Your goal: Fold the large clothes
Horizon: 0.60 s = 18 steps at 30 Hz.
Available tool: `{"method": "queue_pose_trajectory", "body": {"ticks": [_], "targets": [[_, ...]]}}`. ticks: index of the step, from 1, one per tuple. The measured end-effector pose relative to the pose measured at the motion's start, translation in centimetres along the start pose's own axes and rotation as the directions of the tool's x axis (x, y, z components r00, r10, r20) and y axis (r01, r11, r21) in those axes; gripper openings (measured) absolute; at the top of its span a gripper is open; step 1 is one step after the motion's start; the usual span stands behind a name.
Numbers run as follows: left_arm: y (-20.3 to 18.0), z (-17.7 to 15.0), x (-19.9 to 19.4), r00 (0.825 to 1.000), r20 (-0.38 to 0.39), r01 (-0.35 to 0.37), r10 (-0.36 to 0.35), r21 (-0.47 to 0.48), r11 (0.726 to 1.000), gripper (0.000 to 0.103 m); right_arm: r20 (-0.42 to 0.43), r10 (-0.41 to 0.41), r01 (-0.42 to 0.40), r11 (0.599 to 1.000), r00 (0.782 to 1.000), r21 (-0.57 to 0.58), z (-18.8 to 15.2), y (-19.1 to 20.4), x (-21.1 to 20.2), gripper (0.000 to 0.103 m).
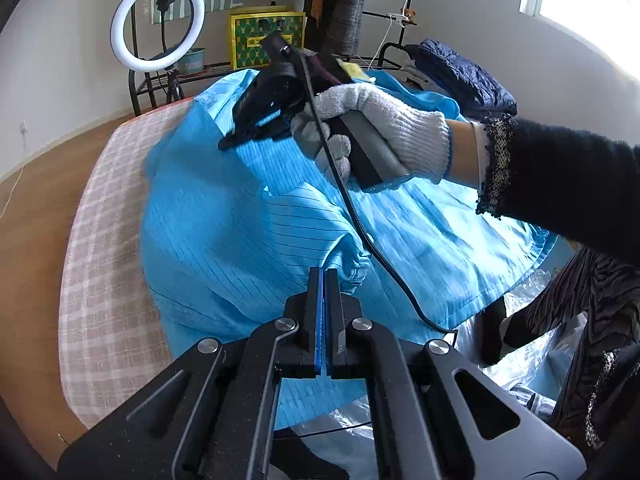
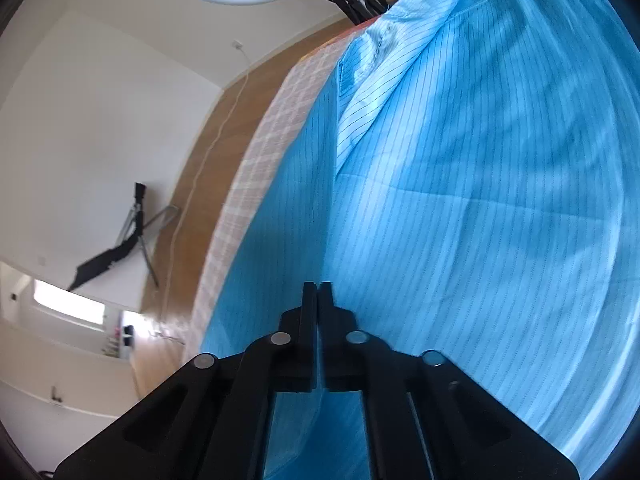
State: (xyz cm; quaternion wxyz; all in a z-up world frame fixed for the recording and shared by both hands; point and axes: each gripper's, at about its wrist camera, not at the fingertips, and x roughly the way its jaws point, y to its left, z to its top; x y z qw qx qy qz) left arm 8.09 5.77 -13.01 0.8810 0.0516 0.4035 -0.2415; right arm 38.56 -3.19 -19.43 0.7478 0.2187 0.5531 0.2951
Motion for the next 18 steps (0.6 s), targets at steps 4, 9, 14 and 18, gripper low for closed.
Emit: {"method": "queue_pose_trajectory", "body": {"ticks": [4, 9, 14, 18], "targets": [[-0.4, -0.4, -0.3, 1.0, -0.001, 0.012, -0.012, 0.022, 1.0, 0.0, 0.067, 0.015, -0.009, 0.996, 0.998, -0.085, -0.1, 1.3, -2.4, 0.001], [-1.2, -1.3, 0.1, 0.999, -0.045, 0.023, -0.02, 0.055, 0.998, 0.0, 0.111, -0.038, 0.048, 0.995, 0.993, -0.089, -1.6, 0.4, -5.2, 0.0], [-1.4, -1.8, -0.2, 0.998, -0.065, 0.02, -0.018, 0.038, 0.999, 0.0, 0.088, -0.246, 0.251, 0.966, 0.965, -0.056, -3.4, -2.1, -5.5, 0.001], [-0.8, -1.8, -1.4, 0.998, -0.054, 0.022, -0.024, -0.025, 0.999, 0.0, 0.029, -0.325, 0.326, 0.943, 0.945, -0.066, -5.2, -2.2, -6.7, 0.005]]}}
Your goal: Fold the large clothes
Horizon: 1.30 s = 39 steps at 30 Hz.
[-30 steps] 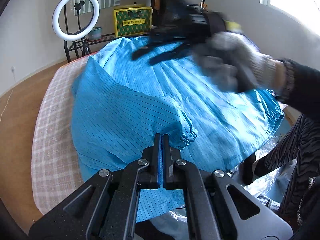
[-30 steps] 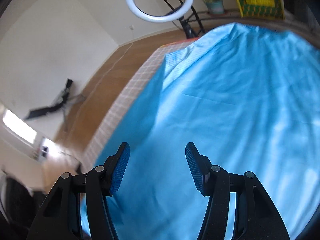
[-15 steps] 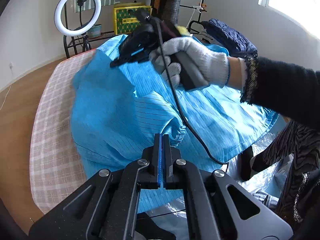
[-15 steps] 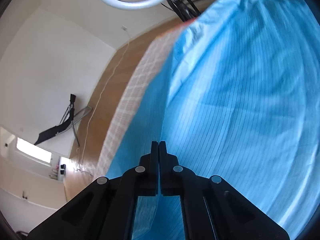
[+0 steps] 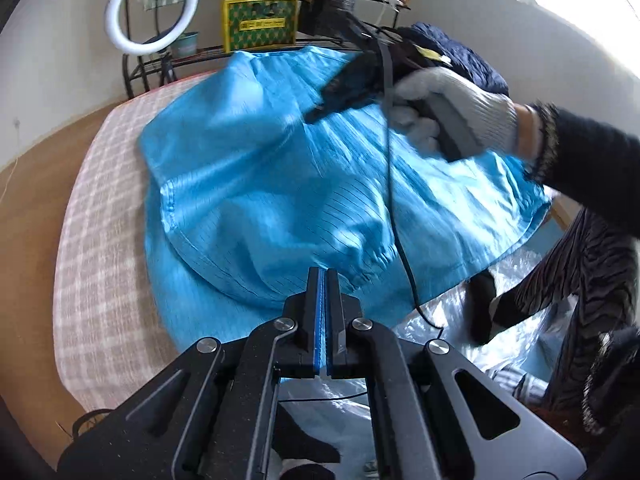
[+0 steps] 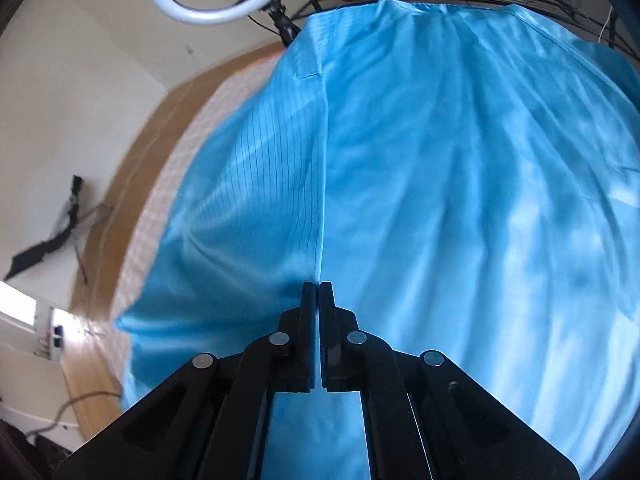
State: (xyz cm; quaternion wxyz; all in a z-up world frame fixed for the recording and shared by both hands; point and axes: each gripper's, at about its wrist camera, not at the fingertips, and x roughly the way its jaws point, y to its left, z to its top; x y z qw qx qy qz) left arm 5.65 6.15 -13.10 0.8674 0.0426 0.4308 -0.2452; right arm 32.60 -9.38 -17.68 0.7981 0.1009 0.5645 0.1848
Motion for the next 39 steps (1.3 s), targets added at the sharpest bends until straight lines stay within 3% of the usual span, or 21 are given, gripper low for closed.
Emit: {"method": "queue_pose_trajectory", "body": {"ticks": [3, 5, 7, 9, 11, 16, 19, 22, 24, 27, 29, 30, 31, 32, 35, 38, 39], "targets": [[1.3, 0.1, -1.0, 1.0, 0.02, 0.0, 0.002, -0.084, 0.996, 0.0, -0.009, -0.027, 0.027, 0.999, 1.0, -0.021, -1.2, 0.2, -1.4, 0.015], [3.0, 0.2, -1.7, 0.999, 0.037, 0.011, -0.005, -0.169, 0.986, 0.0, 0.011, -0.03, 0.03, 0.999, 0.999, -0.039, -2.0, 0.0, -2.2, 0.031], [4.8, 0.1, -2.3, 0.998, 0.06, 0.017, -0.002, -0.253, 0.967, 0.006, 0.027, 0.002, 0.0, 0.998, 1.0, -0.064, -3.3, 0.8, -4.3, 0.033], [6.5, 0.1, -2.4, 0.998, 0.067, 0.013, 0.008, -0.31, 0.951, 0.036, 0.029, 0.06, -0.057, 0.994, 0.998, -0.096, -5.1, 1.3, -6.7, 0.034], [8.2, 0.0, -1.8, 0.998, 0.055, 0.021, 0.0, -0.368, 0.929, 0.041, 0.023, 0.138, -0.134, 0.983, 0.99, -0.125, -7.6, 1.9, -9.1, 0.049], [12.2, -0.4, 1.9, 0.996, -0.009, 0.066, -0.084, -0.539, 0.84, 0.041, -0.019, 0.29, -0.287, 0.934, 0.957, -0.213, -14.1, 3.4, -12.3, 0.055], [13.5, 0.2, 3.9, 0.994, -0.03, 0.064, -0.101, -0.583, 0.81, 0.041, -0.062, 0.314, -0.319, 0.911, 0.947, -0.26, -16.4, 5.0, -11.2, 0.062], [13.5, 1.2, 4.8, 0.997, -0.045, 0.034, -0.071, -0.553, 0.832, 0.038, -0.077, 0.268, -0.279, 0.908, 0.96, -0.313, -17.7, 6.5, -9.6, 0.062], [13.4, 1.6, 5.5, 0.996, -0.056, 0.028, -0.068, -0.534, 0.845, 0.018, -0.089, 0.266, -0.28, 0.906, 0.96, -0.317, -17.9, 7.2, -8.2, 0.062], [13.1, 2.2, 6.3, 0.996, -0.072, 0.01, -0.055, -0.516, 0.857, 0.006, -0.097, 0.257, -0.275, 0.904, 0.962, -0.327, -18.0, 8.3, -6.2, 0.062], [13.0, 2.5, 6.3, 0.997, -0.064, 0.012, -0.052, -0.512, 0.859, 0.006, -0.104, 0.26, -0.28, 0.902, 0.96, -0.329, -18.0, 8.9, -5.0, 0.062], [12.9, 2.8, 6.0, 0.998, -0.051, 0.015, -0.048, -0.514, 0.858, 0.006, -0.112, 0.253, -0.277, 0.904, 0.961, -0.327, -18.0, 9.3, -4.0, 0.06], [13.0, 3.0, 5.7, 0.998, -0.038, 0.016, -0.042, -0.516, 0.856, 0.006, -0.119, 0.25, -0.276, 0.907, 0.961, -0.318, -18.0, 9.5, -3.1, 0.038], [13.1, 3.2, 5.3, 0.999, -0.024, 0.015, -0.032, -0.519, 0.855, 0.006, -0.136, 0.27, -0.299, 0.907, 0.953, -0.297, -18.1, 9.5, -2.4, 0.01], [13.6, 3.5, 3.7, 1.0, 0.014, -0.005, 0.014, -0.527, 0.85, 0.006, -0.15, 0.386, -0.403, 0.908, 0.91, -0.114, -18.0, 7.8, -0.5, 0.009], [14.5, 3.2, 2.1, 0.999, 0.038, -0.01, 0.037, -0.55, 0.835, 0.006, -0.103, 0.553, -0.544, 0.833, 0.827, 0.104, -18.0, 5.9, 0.4, 0.009], [14.7, 3.1, 1.8, 0.998, 0.042, -0.012, 0.042, -0.553, 0.833, 0.006, -0.048, 0.646, -0.625, 0.753, 0.762, 0.207, -18.1, 5.2, 0.6, 0.009]]}}
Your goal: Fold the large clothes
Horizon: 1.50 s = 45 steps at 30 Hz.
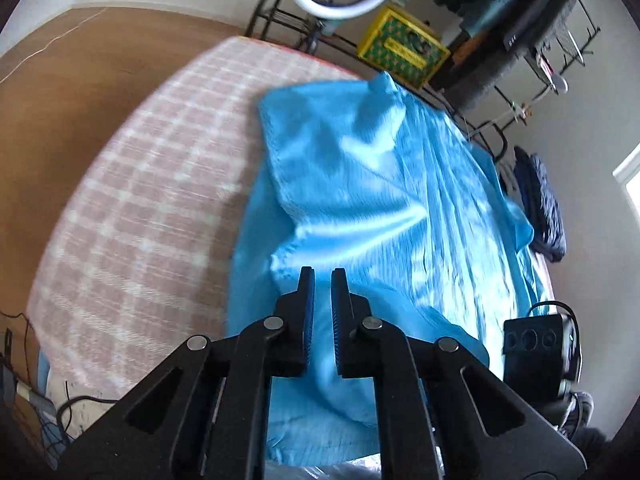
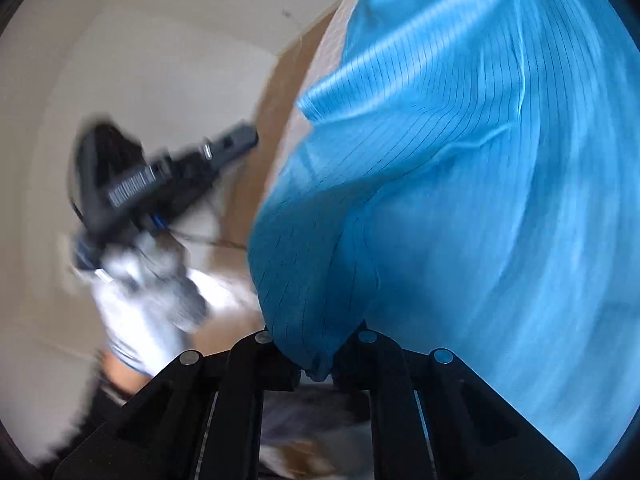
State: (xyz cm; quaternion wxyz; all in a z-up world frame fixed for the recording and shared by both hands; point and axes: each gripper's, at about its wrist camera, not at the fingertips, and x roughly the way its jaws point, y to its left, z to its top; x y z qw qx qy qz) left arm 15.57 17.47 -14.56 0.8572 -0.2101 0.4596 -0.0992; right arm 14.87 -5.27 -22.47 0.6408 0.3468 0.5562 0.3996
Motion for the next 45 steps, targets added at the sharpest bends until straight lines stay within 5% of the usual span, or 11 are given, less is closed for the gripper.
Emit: {"method": "queue_pose_trajectory", "body": {"ticks": [3, 6, 12, 16, 20, 25, 27, 29, 35, 43, 45], "targets": [[0.8, -0.2, -1.2, 1.0, 0.02, -0.017, 0.017, -0.005, 1.0, 0.006, 0.087, 0.245, -0.256, 0.953, 0.966, 0.162, -0.2, -0.7, 0.0, 0.008], [1.5, -0.6, -1.6, 1.0, 0.016, -0.027, 0.027, -0.013, 1.0, 0.006, 0.099, 0.296, -0.311, 0.926, 0.95, 0.215, -0.7, -0.3, 1.5, 0.008], [2.1, -2.1, -0.7, 0.997, -0.058, -0.051, 0.051, -0.01, 0.999, 0.006, -0.039, 0.1, -0.093, 0.985, 0.994, 0.143, -2.3, 0.4, 5.8, 0.009], [2.3, -3.3, -0.4, 0.995, -0.082, -0.061, 0.061, -0.002, 0.998, 0.006, -0.077, -0.05, 0.056, 0.995, 0.996, 0.081, -2.0, -0.1, 6.2, 0.015], [2.3, -4.4, -0.1, 0.992, -0.102, -0.071, 0.072, 0.01, 0.997, 0.006, -0.108, -0.13, 0.127, 0.991, 0.986, -0.04, -1.4, 1.8, 4.9, 0.051], [2.4, -5.7, -0.1, 0.99, -0.122, -0.072, 0.071, -0.003, 0.997, 0.01, -0.18, -0.203, 0.16, 0.961, 0.963, -0.226, -3.0, 5.6, 1.3, 0.051], [2.5, -6.3, -0.1, 0.99, -0.128, -0.062, 0.059, -0.02, 0.998, 0.039, -0.164, -0.215, 0.156, 0.937, 0.963, -0.312, -3.4, 7.4, -1.0, 0.051], [2.7, -6.8, -0.2, 0.991, -0.124, -0.052, 0.045, -0.048, 0.997, 0.051, -0.101, -0.251, 0.194, 0.901, 0.963, -0.387, -2.7, 8.8, -2.2, 0.051], [4.5, -8.0, 0.1, 0.991, -0.129, -0.059, 0.038, -0.164, 0.985, 0.051, 0.111, -0.394, 0.398, 0.79, 0.912, -0.467, 2.6, 9.9, -3.6, 0.049], [5.8, -9.5, 0.3, 0.994, -0.107, -0.021, -0.007, -0.259, 0.966, 0.051, 0.079, -0.503, 0.462, 0.706, 0.861, -0.536, 4.5, 7.3, 1.2, 0.049], [5.9, -9.7, 0.6, 0.994, -0.107, -0.006, -0.024, -0.273, 0.962, 0.051, 0.06, -0.52, 0.475, 0.72, 0.852, -0.505, 5.2, 5.9, 2.0, 0.049]]}}
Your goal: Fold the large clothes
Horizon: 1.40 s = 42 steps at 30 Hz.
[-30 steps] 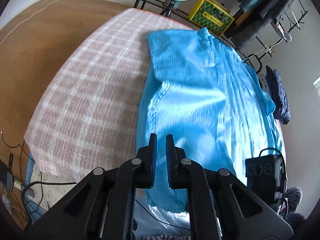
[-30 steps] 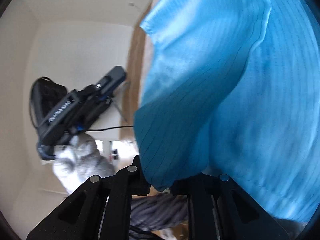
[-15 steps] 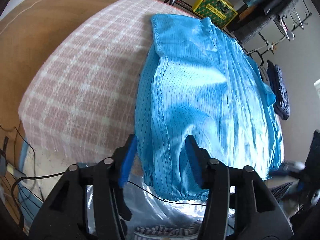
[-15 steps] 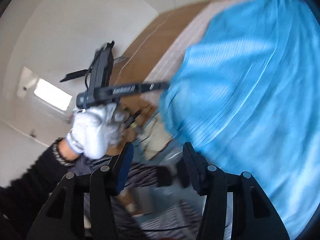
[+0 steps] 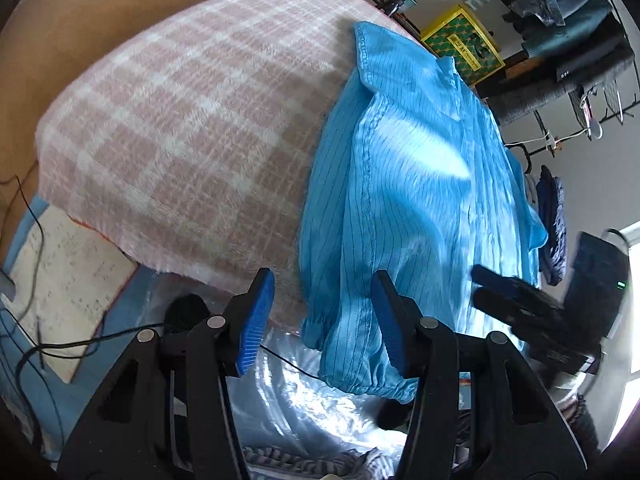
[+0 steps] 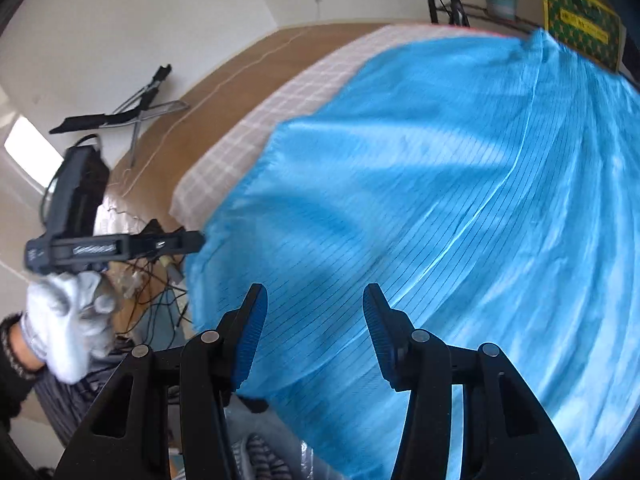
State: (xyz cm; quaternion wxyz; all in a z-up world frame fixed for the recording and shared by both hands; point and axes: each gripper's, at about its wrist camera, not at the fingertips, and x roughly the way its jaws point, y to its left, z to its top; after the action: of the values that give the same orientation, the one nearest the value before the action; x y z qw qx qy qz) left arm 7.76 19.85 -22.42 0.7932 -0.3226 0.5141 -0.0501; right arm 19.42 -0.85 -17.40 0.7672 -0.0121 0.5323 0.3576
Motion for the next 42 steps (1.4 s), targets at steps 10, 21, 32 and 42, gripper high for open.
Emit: {"method": "queue_pose_trajectory", "body": {"ticks": [10, 21, 32, 42], "targets": [[0.5, -0.9, 0.7, 0.986, 0.028, 0.168, -0.166, -0.094, 0.981, 0.047, -0.061, 0.033, -0.034, 0.999, 0.998, -0.008, 1.2, 0.5, 0.4, 0.048], [-1.4, -0.8, -0.7, 0.986, 0.132, 0.111, -0.106, -0.03, 0.993, 0.002, -0.08, 0.02, -0.013, 0.996, 0.997, 0.085, 9.8, -0.6, 4.7, 0.048], [-2.5, -0.8, -1.0, 0.984, 0.16, 0.08, -0.084, 0.027, 0.996, 0.001, -0.15, -0.094, 0.106, 0.991, 0.984, 0.08, 11.4, -1.5, 9.2, 0.048], [-4.3, -1.0, -1.8, 0.979, 0.193, 0.046, -0.066, 0.107, 0.993, 0.001, -0.124, -0.022, 0.034, 0.994, 0.992, 0.099, 16.1, 0.8, 8.0, 0.056]]}}
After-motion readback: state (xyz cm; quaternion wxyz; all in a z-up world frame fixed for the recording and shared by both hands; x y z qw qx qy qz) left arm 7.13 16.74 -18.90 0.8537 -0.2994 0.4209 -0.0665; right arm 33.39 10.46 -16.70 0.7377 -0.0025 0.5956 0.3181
